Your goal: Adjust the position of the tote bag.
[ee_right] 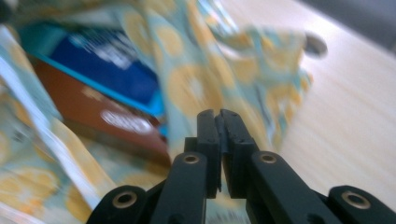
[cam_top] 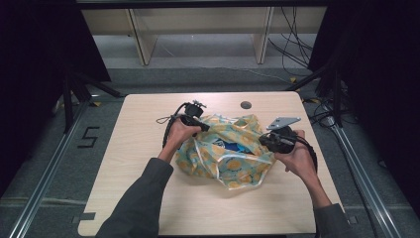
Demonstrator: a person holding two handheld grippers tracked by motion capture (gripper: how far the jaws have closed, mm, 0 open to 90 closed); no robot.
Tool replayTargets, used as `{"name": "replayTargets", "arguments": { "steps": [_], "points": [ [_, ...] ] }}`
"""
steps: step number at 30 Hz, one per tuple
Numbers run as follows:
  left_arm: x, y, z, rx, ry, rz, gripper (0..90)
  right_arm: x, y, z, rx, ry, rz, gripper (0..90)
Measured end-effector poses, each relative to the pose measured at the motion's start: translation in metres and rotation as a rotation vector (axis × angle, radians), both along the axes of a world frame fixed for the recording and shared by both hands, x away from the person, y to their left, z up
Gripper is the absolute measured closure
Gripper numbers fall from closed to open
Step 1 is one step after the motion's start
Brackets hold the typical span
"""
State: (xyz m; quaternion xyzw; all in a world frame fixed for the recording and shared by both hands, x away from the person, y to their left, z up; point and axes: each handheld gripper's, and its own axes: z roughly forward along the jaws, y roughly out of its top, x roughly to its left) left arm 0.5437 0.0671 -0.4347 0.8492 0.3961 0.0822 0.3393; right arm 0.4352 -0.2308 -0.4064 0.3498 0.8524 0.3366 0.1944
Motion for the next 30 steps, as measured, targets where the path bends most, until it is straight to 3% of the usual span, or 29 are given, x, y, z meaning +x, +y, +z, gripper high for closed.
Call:
{"name": "replayTargets", "arguments": {
  "steps": [3,6,9,12,14,15,18,20,22,24,28,29,30],
  "points": [
    [-0.005,-0.003,0.006,0.016,-0.005,-0.027,72.0,0.004,0.014,-0.006,0.042,0.038,0.052,87.5],
    [-0.016,-0.007,0.017,0.037,-0.041,-0.023,55.9,0.007,0.029,-0.019,0.009,0.074,0.102,87.2],
    [-0.035,-0.006,0.036,0.019,-0.090,-0.030,41.8,0.011,0.037,-0.024,-0.008,0.088,0.145,87.0],
    [-0.066,-0.006,0.052,0.003,-0.185,-0.062,39.5,0.011,0.042,-0.025,-0.014,0.082,0.148,86.9],
    [-0.085,-0.012,0.050,0.037,-0.202,-0.128,42.1,0.013,0.044,-0.024,-0.018,0.081,0.154,86.8],
    [-0.089,-0.015,0.047,0.051,-0.198,-0.166,44.4,0.014,0.046,-0.025,-0.017,0.084,0.155,86.8],
    [-0.094,-0.023,0.030,0.073,-0.115,-0.228,51.3,0.018,0.054,-0.029,-0.033,0.110,0.160,86.8],
    [-0.095,-0.025,0.020,0.092,-0.069,-0.307,66.8,0.021,0.061,-0.032,-0.047,0.126,0.164,87.1],
    [-0.102,-0.026,0.008,0.103,-0.026,-0.347,78.6,0.026,0.065,-0.036,-0.080,0.112,0.165,88.8],
    [-0.109,-0.023,0.002,0.109,0.000,-0.373,82.7,0.035,0.066,-0.038,-0.117,0.109,0.141,90.0],
    [-0.132,-0.014,-0.009,0.127,0.037,-0.442,83.8,0.055,0.062,-0.036,-0.124,0.084,0.081,90.0],
    [-0.140,-0.014,-0.014,0.093,0.051,-0.432,83.8,0.060,0.061,-0.036,-0.115,0.070,0.066,90.0],
    [-0.149,-0.013,-0.020,0.098,0.071,-0.440,83.5,0.064,0.060,-0.035,-0.123,0.081,0.049,90.0]
  ]
}}
